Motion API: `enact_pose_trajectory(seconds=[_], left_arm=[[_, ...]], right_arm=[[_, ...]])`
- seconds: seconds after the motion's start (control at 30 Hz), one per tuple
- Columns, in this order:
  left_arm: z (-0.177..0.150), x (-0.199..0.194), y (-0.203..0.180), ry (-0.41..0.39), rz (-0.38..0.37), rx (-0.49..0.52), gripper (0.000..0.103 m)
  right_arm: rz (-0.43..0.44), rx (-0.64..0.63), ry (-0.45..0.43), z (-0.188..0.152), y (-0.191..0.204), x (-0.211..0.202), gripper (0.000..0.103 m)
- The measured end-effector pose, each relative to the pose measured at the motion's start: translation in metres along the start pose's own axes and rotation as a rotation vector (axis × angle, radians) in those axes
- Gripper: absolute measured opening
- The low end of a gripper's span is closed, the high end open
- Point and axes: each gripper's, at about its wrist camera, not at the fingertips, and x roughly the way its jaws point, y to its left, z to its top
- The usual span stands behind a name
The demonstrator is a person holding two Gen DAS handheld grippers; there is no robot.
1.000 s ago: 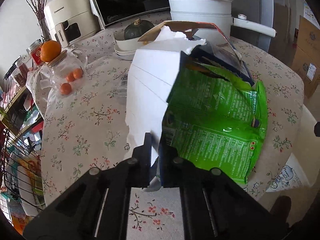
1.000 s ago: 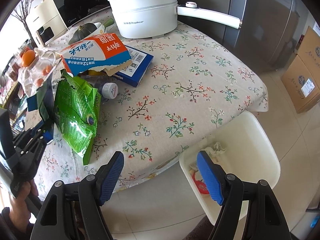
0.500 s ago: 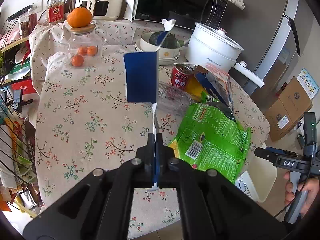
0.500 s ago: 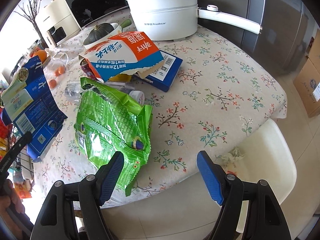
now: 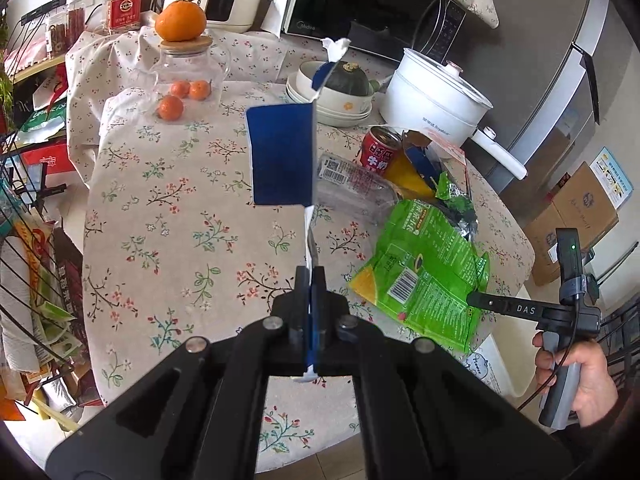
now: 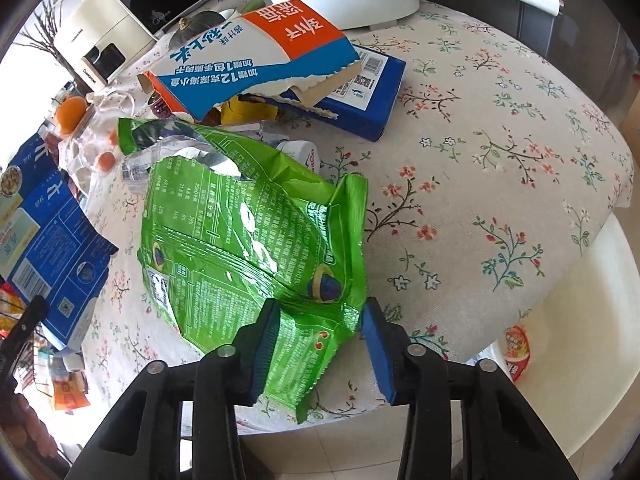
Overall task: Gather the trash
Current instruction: 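Grasp the green snack bag with the right tool while the left tool holds the blue box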
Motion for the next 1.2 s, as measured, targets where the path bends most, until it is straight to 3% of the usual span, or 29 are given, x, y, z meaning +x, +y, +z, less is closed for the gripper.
enact_pose_trajectory(seconds=[0.03, 0.07, 0.17, 0.6, 1.2], left_arm=[[0.000, 0.000, 0.000, 0.002, -0.001, 0.000, 0.001], [-0.001, -0.001, 0.000, 0.003, -0.002, 0.001, 0.001], [-0.001, -0.004, -0.001, -0.001, -0.005, 0.008, 0.001], [-0.005, -0.021, -0.016, -0.020, -0.055, 0.030, 0.001], [-0.015, -0.026, -0.052, -0.007, -0.133, 0.105, 0.001]], right_arm=[[0.007, -0.005, 0.001, 0.000, 0.001, -0.001, 0.012], [0.012, -0.012, -0.002, 0.000, 0.004, -0.002, 0.006], [0.034, -0.040, -0.034, -0.002, 0.012, -0.015, 0.004], [0.111, -0.127, -0.184, -0.025, 0.022, -0.092, 0.002], [0.206, -0.118, -0.346, -0.043, 0.004, -0.166, 0.002]])
